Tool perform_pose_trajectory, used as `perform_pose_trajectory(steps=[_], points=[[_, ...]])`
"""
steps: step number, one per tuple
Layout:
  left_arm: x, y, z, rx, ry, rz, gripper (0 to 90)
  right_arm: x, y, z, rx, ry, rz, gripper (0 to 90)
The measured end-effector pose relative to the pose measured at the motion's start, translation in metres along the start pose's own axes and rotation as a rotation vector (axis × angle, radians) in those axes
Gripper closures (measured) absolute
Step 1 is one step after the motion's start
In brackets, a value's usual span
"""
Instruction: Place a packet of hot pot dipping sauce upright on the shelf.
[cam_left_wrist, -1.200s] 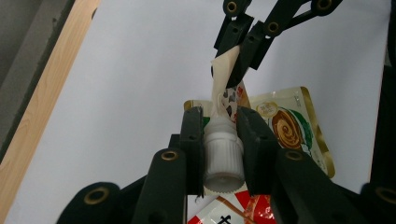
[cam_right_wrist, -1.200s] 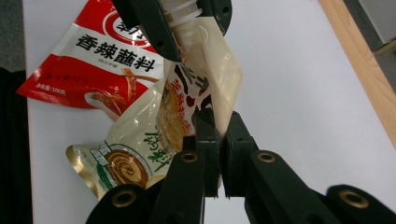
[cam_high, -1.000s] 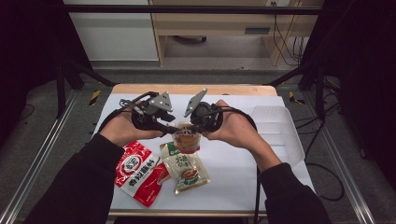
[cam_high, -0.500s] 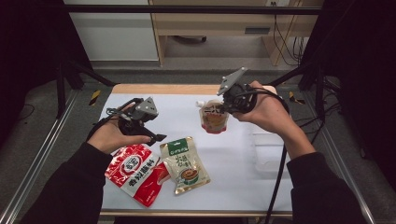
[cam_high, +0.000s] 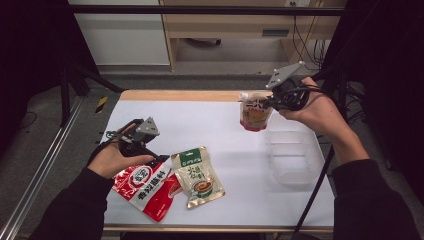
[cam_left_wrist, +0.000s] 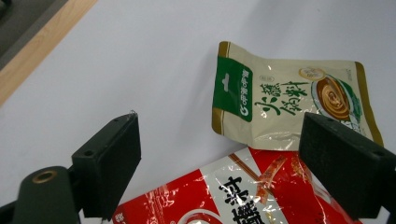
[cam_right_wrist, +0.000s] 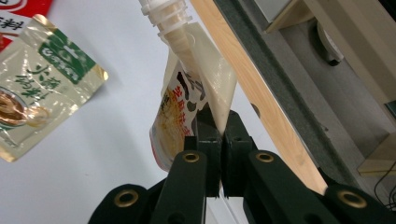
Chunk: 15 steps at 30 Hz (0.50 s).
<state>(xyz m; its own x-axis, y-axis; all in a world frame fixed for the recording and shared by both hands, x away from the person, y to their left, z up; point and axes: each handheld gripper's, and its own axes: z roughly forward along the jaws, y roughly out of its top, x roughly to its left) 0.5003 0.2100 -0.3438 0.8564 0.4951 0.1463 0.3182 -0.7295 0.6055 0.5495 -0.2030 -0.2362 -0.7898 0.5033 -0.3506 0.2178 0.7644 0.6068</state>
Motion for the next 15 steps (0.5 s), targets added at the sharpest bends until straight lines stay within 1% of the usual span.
perform_pose_trajectory(steps=[1, 2, 5, 8, 10, 11, 13, 15], points=[[0.000, -0.002, 0.000, -0.004, 0.003, -0.003, 12.9, -0.003, -0.002, 0.000, -0.007, -0.007, 0.007, 88.8], [-0.001, -0.005, 0.001, -0.007, 0.007, -0.007, 12.6, -0.005, -0.004, -0.002, 0.000, -0.020, 0.005, 88.8], [-0.001, -0.013, 0.000, -0.014, 0.024, -0.016, 11.9, -0.013, -0.012, -0.005, -0.003, -0.042, 0.011, 88.8], [0.000, -0.020, -0.001, -0.027, 0.025, -0.033, 11.8, -0.020, -0.019, -0.008, 0.003, -0.054, 0.019, 88.8], [0.001, -0.024, -0.001, -0.024, 0.031, -0.040, 11.7, -0.024, -0.024, -0.008, 0.014, -0.061, 0.019, 88.8], [0.001, -0.027, -0.001, -0.012, 0.037, -0.038, 11.7, -0.026, -0.027, -0.009, 0.018, -0.063, 0.022, 88.7], [0.001, -0.030, -0.001, -0.008, 0.043, -0.043, 11.2, -0.030, -0.032, -0.010, 0.031, -0.073, 0.027, 88.7], [0.002, -0.033, -0.002, -0.004, 0.041, -0.047, 10.8, -0.034, -0.038, -0.011, 0.035, -0.079, 0.039, 88.7]])
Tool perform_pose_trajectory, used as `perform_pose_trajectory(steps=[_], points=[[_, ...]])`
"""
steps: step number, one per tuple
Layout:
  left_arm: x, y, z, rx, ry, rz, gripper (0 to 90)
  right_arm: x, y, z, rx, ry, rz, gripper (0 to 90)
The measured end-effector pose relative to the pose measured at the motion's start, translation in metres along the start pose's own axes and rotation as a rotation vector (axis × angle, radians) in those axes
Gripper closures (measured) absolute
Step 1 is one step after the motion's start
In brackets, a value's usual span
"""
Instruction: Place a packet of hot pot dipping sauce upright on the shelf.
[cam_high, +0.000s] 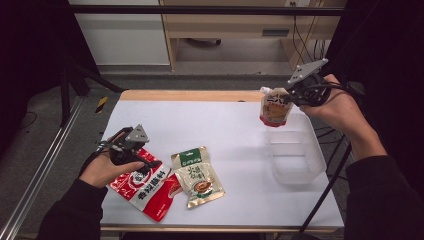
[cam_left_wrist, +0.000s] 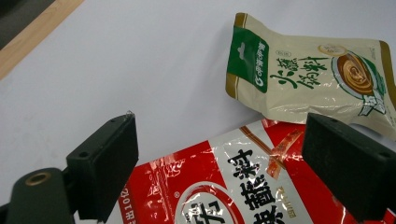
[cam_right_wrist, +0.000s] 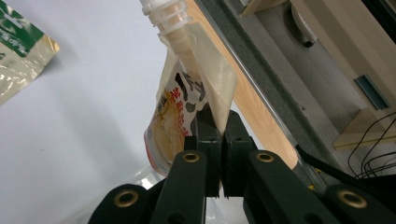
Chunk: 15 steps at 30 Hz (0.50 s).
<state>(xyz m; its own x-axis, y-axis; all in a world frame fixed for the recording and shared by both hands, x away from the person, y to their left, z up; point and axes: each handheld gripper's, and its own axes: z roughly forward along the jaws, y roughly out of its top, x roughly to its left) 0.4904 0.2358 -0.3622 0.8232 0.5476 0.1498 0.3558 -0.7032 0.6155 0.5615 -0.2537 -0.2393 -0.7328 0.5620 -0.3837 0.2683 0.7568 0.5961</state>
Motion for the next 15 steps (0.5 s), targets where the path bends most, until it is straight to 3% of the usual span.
perform_pose_trajectory(steps=[4, 15], points=[[0.002, -0.005, 0.000, 0.005, 0.000, 0.005, 8.2, -0.006, -0.009, 0.000, 0.018, -0.025, 0.013, 88.7], [0.006, -0.019, 0.002, -0.032, 0.012, -0.053, 8.3, -0.014, -0.030, 0.012, 0.055, -0.024, 0.032, 88.7]])
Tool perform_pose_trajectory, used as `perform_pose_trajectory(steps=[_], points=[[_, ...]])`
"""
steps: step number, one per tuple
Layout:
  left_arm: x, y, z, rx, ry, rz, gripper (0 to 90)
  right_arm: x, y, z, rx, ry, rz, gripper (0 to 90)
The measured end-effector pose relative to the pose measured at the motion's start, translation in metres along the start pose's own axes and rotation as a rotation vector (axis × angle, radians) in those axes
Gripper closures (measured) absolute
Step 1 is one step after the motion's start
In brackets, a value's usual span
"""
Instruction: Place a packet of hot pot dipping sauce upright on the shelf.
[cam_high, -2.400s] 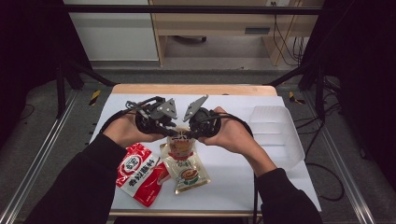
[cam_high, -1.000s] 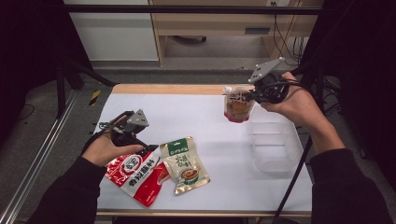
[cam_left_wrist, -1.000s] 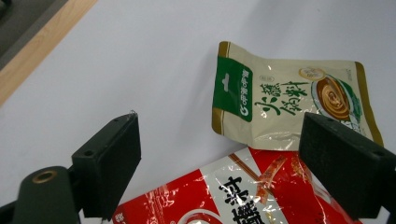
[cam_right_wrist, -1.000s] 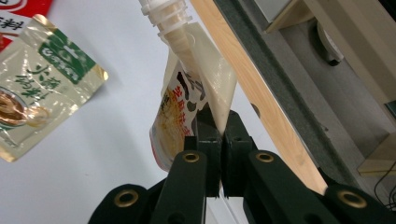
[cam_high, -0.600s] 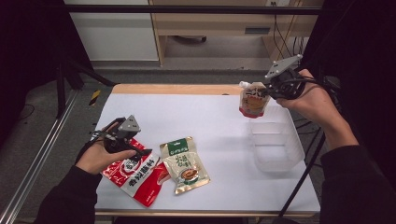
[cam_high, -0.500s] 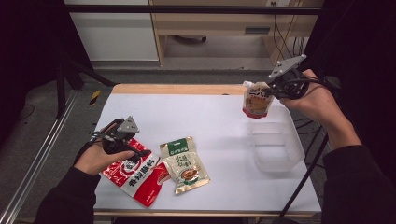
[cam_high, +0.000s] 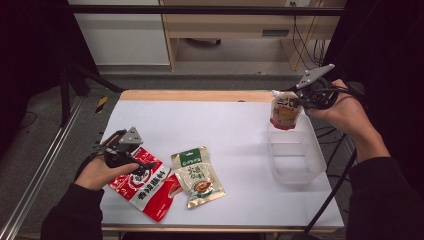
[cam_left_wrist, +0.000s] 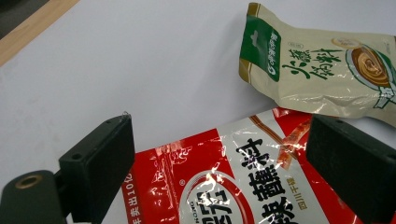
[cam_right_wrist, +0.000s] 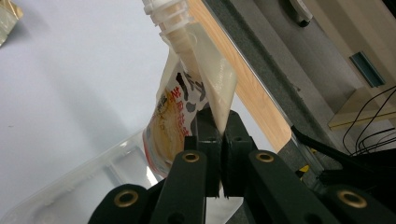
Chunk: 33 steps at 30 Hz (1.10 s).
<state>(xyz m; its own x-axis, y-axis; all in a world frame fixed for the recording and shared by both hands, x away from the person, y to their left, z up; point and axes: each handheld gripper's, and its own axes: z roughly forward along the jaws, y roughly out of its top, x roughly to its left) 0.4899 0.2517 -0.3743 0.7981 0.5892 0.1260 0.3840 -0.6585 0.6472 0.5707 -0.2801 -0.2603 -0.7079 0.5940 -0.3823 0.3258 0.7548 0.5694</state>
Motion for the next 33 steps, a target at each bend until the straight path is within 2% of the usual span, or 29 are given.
perform_pose_trajectory(steps=[3, 5, 8, 13, 21, 33], points=[[0.001, -0.005, 0.003, -0.009, 0.008, -0.013, 8.3, -0.002, -0.005, 0.006, -0.003, 0.004, 0.002, 88.7], [0.001, -0.007, 0.007, -0.011, -0.002, -0.027, 8.3, -0.006, -0.009, 0.010, -0.004, 0.008, 0.005, 88.7], [0.000, -0.008, 0.011, 0.011, 0.006, -0.023, 8.4, -0.009, -0.014, 0.016, -0.006, 0.008, 0.014, 88.7], [-0.005, -0.010, 0.016, 0.024, -0.009, -0.016, 8.4, -0.015, -0.024, 0.026, 0.002, 0.022, 0.012, 88.7], [-0.005, -0.010, 0.015, 0.015, -0.005, -0.026, 8.2, -0.020, -0.036, 0.042, -0.009, 0.032, 0.032, 88.6], [-0.002, -0.013, 0.015, 0.025, 0.002, -0.041, 7.9, -0.010, -0.045, 0.069, 0.014, 0.104, 0.045, 88.6]])
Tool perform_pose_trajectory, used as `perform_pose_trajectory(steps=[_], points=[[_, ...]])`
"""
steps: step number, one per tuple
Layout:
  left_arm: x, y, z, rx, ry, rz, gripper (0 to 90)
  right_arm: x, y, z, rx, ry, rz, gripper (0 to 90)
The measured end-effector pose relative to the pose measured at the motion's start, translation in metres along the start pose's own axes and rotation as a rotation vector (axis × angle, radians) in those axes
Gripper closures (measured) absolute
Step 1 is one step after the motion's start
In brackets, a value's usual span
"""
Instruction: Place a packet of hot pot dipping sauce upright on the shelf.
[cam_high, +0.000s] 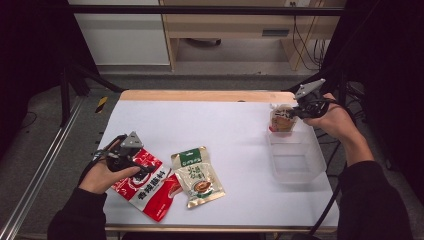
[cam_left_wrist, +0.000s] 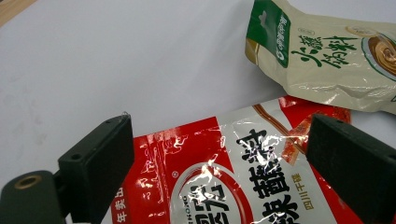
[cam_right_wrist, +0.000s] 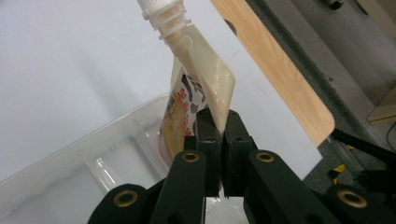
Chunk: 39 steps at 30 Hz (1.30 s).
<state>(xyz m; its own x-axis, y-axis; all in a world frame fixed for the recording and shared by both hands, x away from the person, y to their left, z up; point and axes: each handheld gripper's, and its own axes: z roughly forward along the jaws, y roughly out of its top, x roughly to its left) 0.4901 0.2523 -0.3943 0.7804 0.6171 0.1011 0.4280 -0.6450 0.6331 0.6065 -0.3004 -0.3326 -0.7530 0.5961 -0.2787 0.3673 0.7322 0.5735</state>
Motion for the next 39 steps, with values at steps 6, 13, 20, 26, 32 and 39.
perform_pose_trajectory(steps=[6, 13, 20, 26, 32, 39], points=[[0.000, 0.000, -0.002, -0.010, -0.003, -0.001, 7.9, 0.003, -0.005, 0.014, 0.017, 0.029, 0.017, 88.5], [0.000, 0.000, -0.001, -0.007, -0.007, -0.002, 7.9, -0.003, -0.017, 0.016, 0.011, 0.025, 0.082, 87.1], [0.000, 0.001, -0.004, -0.009, -0.003, -0.002, 7.9, -0.004, -0.022, 0.014, 0.003, 0.022, 0.120, 77.3], [0.001, 0.000, -0.005, -0.017, -0.003, -0.007, 7.9, 0.000, -0.018, 0.008, -0.002, -0.014, 0.157, 50.9], [0.000, 0.001, -0.006, -0.018, 0.003, -0.003, 7.8, 0.010, -0.013, -0.007, -0.021, -0.055, 0.158, 30.9], [-0.004, 0.005, -0.005, -0.016, -0.001, 0.012, 7.6, 0.033, 0.002, -0.032, -0.102, -0.102, 0.168, 16.9]])
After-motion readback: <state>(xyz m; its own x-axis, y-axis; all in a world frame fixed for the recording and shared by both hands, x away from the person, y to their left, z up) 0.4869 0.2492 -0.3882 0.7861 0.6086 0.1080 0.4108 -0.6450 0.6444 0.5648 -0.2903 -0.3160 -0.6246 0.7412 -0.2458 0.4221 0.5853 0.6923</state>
